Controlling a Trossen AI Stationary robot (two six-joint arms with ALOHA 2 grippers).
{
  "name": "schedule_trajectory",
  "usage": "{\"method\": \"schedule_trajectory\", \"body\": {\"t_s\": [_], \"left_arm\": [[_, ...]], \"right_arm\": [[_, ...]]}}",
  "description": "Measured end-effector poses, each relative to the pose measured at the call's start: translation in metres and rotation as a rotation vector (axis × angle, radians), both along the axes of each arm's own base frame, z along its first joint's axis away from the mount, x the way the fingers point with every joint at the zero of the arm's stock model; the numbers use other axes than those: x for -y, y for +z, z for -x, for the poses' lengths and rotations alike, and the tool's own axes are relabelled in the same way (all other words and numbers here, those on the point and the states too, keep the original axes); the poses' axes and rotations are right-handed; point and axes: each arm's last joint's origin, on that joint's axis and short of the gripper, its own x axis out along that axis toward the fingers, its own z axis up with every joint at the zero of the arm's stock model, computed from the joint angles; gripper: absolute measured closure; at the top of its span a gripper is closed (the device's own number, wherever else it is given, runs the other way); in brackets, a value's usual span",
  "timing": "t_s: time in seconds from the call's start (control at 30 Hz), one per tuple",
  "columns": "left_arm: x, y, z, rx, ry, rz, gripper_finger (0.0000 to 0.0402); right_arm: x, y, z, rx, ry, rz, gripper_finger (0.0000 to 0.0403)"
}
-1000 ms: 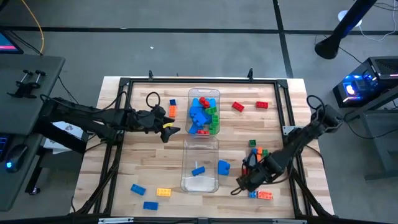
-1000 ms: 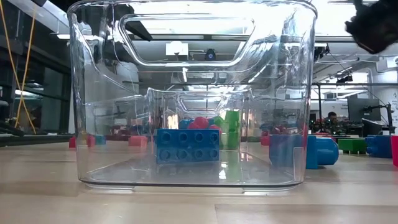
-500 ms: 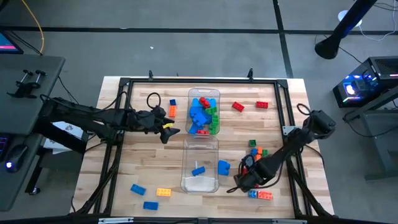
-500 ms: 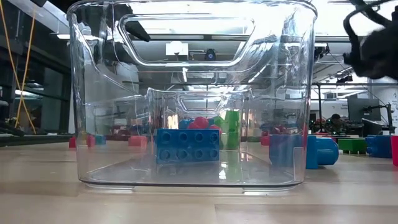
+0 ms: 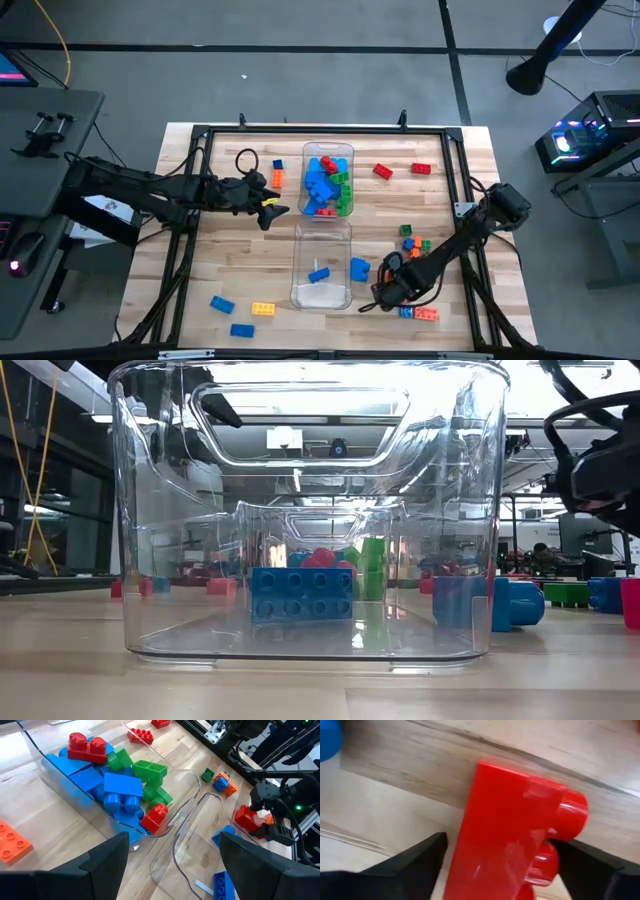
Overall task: Sort blocks by size
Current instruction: Put the large red game piece in the top transparent bin
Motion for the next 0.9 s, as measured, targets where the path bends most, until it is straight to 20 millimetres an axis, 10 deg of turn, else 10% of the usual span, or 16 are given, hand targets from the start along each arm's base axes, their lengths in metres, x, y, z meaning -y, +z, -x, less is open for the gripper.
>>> {"method": "schedule_trajectory", "body": {"t_s": [0.23, 0.57, 0.7, 0.9], "left_arm": [[0.0, 0.0, 0.0, 0.001, 0.004, -0.003, 0.0108], [-0.002, 0.0, 0.0, 0.001, 0.016, -0.003, 0.0108], [-0.007, 0.0, 0.0, 0.007, 0.047, 0.015, 0.0108], [-0.009, 0.0, 0.0, 0.014, 0.068, 0.032, 0.0108]], "right_arm": [[0.007, 0.017, 0.005, 0.024, 0.038, -0.011, 0.0148], [0.043, 0.116, 0.022, 0.486, 0.068, 0.105, 0.0148], [0.06, 0.15, -0.001, 0.784, 0.128, 0.177, 0.0148], [0.076, 0.14, -0.063, 0.997, 0.373, 0.152, 0.0148]]}}
